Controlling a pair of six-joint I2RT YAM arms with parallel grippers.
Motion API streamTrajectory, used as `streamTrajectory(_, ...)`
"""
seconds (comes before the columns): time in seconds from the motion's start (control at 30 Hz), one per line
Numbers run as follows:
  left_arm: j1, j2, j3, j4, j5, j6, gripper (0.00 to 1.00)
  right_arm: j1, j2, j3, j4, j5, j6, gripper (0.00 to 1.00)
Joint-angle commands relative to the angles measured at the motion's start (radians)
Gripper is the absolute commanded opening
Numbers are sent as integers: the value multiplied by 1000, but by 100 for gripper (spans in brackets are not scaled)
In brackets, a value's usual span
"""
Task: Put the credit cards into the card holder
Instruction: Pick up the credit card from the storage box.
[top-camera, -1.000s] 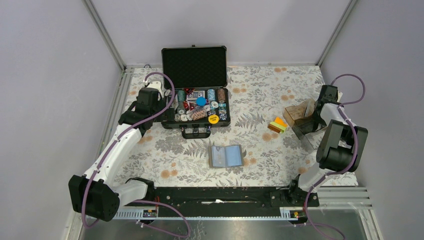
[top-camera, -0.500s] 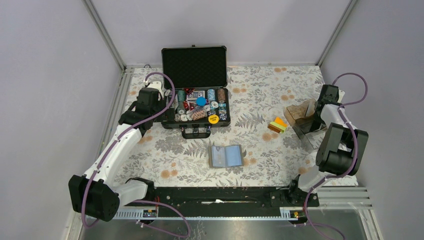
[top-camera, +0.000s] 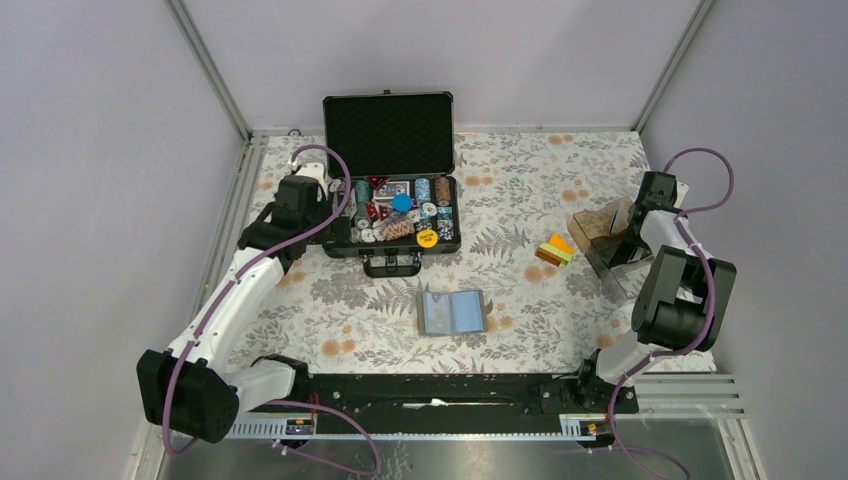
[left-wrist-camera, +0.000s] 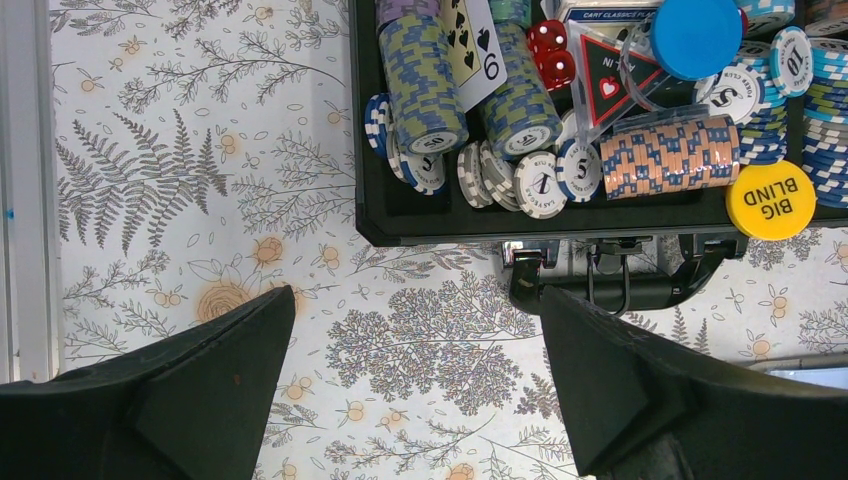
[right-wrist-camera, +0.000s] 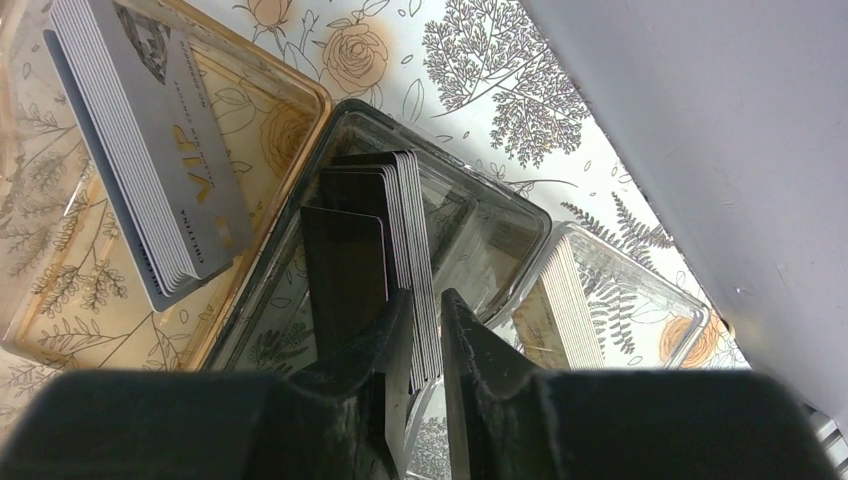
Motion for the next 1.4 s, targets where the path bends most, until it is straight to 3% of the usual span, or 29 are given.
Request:
streamTrajectory(0.0,-5,-30,-8,35,7,2,99,2,-27,-8,36,-20,10,25)
streamTrajectory(0.23,-7,-26,-6,35,9,1,99,4,-50,-12,34,-29,14,38)
streamTrajectory(0.57,-7,-24,-8,35,10,2,99,24,11,2,6,24,10,47)
streamTrajectory(1.03,-8,-26,-8,36,14,2,99,39,65,28,-32,80,9,44)
streamTrajectory(1.37,-9,-28,-9,35,15,2,99,44,42,30,-42,103,11,32)
